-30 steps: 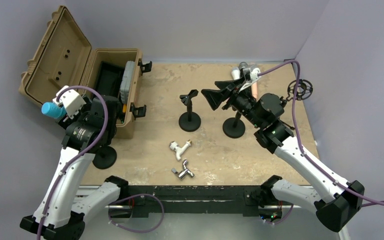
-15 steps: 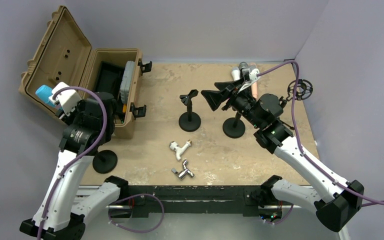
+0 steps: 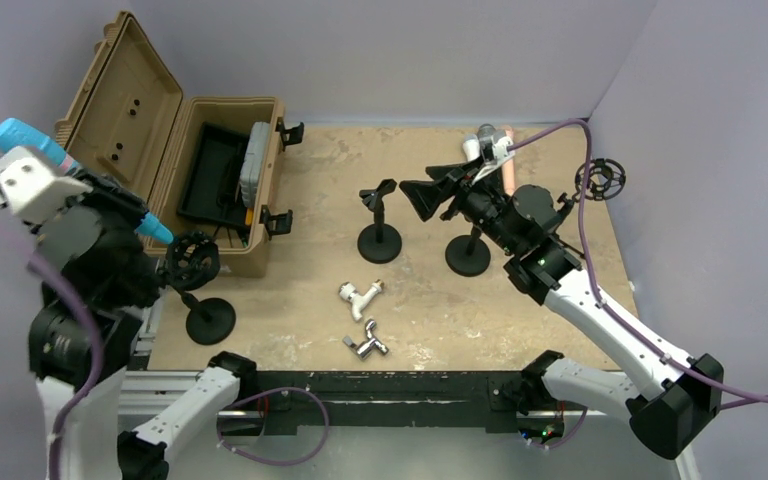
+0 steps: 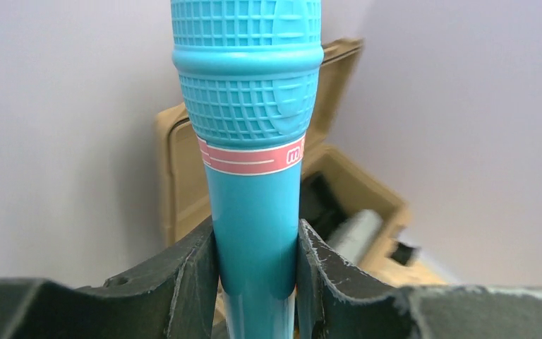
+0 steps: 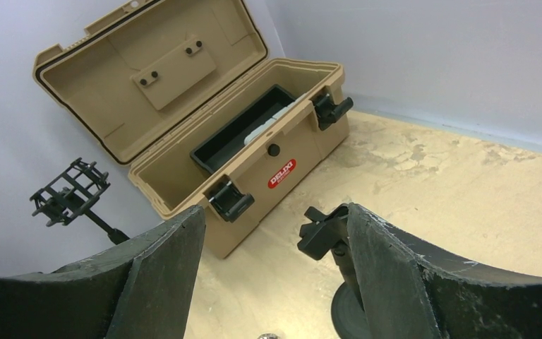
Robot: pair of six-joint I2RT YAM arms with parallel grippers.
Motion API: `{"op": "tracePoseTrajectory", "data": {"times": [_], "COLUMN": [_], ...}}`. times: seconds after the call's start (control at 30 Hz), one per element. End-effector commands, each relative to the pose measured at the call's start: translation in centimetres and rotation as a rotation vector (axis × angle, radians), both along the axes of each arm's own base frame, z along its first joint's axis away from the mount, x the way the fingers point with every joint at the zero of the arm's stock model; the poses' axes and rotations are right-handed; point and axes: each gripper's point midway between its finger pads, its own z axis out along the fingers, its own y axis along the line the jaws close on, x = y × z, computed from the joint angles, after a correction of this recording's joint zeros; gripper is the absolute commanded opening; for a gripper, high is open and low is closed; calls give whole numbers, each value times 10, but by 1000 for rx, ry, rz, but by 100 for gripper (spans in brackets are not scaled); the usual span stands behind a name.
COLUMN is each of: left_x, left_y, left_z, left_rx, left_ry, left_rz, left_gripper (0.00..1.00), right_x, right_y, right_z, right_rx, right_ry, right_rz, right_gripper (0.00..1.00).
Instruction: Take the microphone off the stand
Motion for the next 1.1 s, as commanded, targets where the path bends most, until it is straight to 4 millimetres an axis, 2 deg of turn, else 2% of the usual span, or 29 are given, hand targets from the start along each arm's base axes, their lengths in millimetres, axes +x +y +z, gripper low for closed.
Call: {"op": "tracePoseTrajectory", "data": {"times": [0.0,0.1,0.13,0.23,0.3,0.37,0.47,0.57,0.63,0.8,0.93,1.07], "left_x": [-19,-24,-25,-17,-10,-3,3,14,20,26,27,31], "left_y": [-38,-88,-112,-170,-210,-242,-274,-285,-287,-287,-280,-275], "left_z": [43,59,61,49,33,16,-1,-17,-30,-60,-72,-81], "left_rx": [-1,-4,-20,-87,-154,-241,-370,-496,-565,-636,-654,-658], "left_ry": [-152,-257,-274,-229,-160,-107,-101,-158,-183,-143,-156,-163], "left_rz": [-367,-677,-807,-1094,-1291,-1445,-1611,-1642,-1631,-1593,-1541,-1497], "left_gripper": [0,0,0,0,0,0,0,0,0,0,0,0], "right_x": [1,3,2,-5,-23,-48,-91,-118,-126,-117,-107,-112], "right_y": [0,1,2,7,19,32,47,59,69,96,117,137], "right_z": [7,8,9,13,20,26,37,44,47,35,20,7], "right_rx": [16,13,14,13,8,5,46,97,128,187,197,201], "right_ry": [-10,-9,-10,-27,-73,-137,-211,-236,-223,-110,-13,45], "right_rz": [-4,-4,0,51,166,326,536,630,654,654,650,698], "right_gripper": [72,72,72,73,73,75,79,83,84,83,81,78]}}
